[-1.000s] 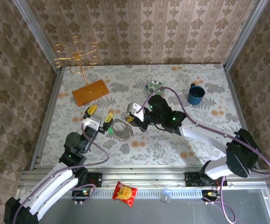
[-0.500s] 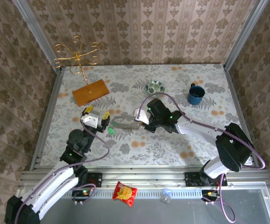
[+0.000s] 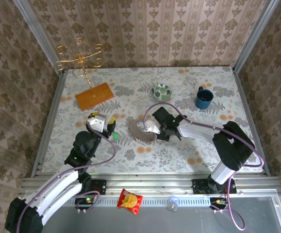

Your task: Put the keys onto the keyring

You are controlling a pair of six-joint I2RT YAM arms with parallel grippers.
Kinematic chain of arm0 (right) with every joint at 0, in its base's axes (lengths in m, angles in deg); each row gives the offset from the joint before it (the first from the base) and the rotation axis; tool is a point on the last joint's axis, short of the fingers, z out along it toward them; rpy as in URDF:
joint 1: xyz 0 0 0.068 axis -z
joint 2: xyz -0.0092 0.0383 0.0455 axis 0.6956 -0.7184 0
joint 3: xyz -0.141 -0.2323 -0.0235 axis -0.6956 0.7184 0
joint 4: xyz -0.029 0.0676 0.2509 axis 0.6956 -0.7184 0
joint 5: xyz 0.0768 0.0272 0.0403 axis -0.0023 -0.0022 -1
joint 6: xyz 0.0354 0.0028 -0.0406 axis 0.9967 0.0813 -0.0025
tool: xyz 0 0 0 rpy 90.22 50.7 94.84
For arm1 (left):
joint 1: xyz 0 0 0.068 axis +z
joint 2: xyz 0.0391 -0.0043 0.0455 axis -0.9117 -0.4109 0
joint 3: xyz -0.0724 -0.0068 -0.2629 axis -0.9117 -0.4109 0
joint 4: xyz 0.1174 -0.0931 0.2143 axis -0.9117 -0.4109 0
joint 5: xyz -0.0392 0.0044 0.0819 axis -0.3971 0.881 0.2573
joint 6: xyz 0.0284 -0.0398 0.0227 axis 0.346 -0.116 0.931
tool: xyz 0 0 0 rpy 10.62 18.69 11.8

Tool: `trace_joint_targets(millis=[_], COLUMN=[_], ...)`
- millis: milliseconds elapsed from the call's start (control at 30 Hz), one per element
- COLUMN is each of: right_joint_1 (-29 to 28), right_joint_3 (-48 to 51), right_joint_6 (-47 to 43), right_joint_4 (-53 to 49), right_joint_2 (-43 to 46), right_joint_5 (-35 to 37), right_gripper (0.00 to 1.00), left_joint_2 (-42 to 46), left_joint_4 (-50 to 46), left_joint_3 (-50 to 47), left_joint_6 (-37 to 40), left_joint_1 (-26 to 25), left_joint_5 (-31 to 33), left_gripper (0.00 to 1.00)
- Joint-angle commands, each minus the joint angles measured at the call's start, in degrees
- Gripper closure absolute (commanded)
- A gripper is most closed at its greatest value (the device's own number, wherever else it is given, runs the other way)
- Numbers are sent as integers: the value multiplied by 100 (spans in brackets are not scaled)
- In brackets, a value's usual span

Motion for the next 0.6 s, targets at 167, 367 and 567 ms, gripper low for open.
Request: trace_joint_targets(millis=[167,367,567], right_joint_1=[98,180,296], right_joint_3=[-208,-290,-215], right_joint_6=[-319,-81,1160], right_joint_4=[-687,-627,-251], right_joint_2=[-180,-174,648], right_joint_5=[699,923,51], right_gripper=[100,61,52], left_joint_2=[-244,-492,-742], left_joint_4=[-173,-440,-799], left_joint_3=[265,419,659], left_joint_6=[-210,-247,-274], left_joint_1=[107,201,281], left_joint_5=[-393,-682,-947], left_gripper=[30,30,29])
